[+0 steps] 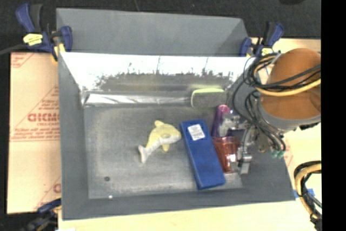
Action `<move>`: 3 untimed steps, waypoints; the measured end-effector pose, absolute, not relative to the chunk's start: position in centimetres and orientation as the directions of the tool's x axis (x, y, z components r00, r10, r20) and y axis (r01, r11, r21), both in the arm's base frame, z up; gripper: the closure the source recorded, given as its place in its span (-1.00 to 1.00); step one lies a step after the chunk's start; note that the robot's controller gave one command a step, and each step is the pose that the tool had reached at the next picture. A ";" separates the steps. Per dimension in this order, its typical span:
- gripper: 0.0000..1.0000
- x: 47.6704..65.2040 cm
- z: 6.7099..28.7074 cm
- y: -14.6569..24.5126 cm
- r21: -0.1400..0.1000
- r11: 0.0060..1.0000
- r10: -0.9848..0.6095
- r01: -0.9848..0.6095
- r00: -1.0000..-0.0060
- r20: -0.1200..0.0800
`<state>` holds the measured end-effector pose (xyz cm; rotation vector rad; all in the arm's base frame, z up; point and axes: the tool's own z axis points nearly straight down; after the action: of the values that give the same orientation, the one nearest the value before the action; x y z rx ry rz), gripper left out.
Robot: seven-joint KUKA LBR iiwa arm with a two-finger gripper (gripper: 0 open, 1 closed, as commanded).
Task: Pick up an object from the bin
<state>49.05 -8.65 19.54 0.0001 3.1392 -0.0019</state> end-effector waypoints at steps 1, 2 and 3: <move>-1.00 54.6 19.7 -5.2 -0.002 0.999 -0.039 -0.039 -0.999 -0.003; -1.00 55.8 22.1 -9.6 -0.002 0.991 -0.135 -0.135 -0.991 -0.003; -1.00 55.9 20.5 -7.0 -0.003 0.991 -0.133 -0.133 -0.991 -0.005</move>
Offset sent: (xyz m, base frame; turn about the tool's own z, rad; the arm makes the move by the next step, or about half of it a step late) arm 0.0688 -0.0743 0.0507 -0.2109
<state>55.89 -7.02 20.55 -0.2090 3.1292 -0.0045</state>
